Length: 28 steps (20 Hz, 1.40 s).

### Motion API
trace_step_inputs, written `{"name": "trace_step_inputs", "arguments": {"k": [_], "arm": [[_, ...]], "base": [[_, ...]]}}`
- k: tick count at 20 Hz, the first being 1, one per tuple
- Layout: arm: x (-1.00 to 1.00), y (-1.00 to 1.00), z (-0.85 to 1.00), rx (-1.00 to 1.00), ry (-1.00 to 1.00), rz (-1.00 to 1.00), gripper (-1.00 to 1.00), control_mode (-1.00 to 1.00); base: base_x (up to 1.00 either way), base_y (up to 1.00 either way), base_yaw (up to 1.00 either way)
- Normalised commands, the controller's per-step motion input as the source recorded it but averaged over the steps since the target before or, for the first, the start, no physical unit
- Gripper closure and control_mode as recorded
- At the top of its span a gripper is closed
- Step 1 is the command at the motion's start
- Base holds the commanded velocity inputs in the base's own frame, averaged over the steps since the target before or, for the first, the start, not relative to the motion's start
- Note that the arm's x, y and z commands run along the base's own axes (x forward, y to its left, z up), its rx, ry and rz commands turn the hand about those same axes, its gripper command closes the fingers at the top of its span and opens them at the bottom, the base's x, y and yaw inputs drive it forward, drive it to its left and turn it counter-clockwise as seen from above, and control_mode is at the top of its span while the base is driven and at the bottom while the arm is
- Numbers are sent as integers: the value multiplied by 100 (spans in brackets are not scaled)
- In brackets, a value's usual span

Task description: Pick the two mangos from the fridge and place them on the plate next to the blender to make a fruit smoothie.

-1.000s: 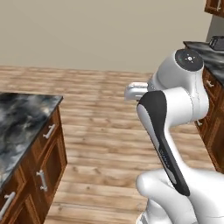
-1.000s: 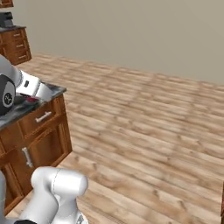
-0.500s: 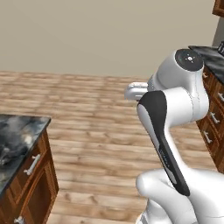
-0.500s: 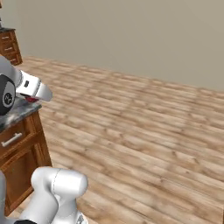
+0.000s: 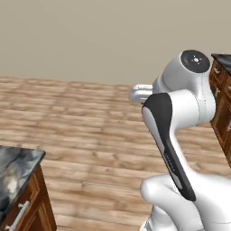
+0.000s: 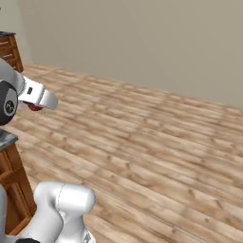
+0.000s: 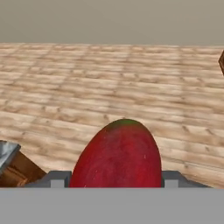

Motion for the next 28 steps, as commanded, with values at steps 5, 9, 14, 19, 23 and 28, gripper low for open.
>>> {"name": "trace_step_inputs", "arguments": {"k": [5, 9, 14, 19, 23, 28], "arm": [[0, 0, 0, 0, 0, 0, 100, 100], [0, 0, 0, 0, 0, 0, 100, 100], [0, 0, 0, 0, 0, 0, 100, 100], [0, 0, 0, 0, 0, 0, 100, 100], [0, 0, 0, 0, 0, 0, 100, 100], [0, 0, 0, 0, 0, 0, 100, 100]], "base": [[100, 0, 39], [100, 0, 53], [100, 0, 65], [100, -1, 66], [100, -22, 61], [100, -24, 60]]}}
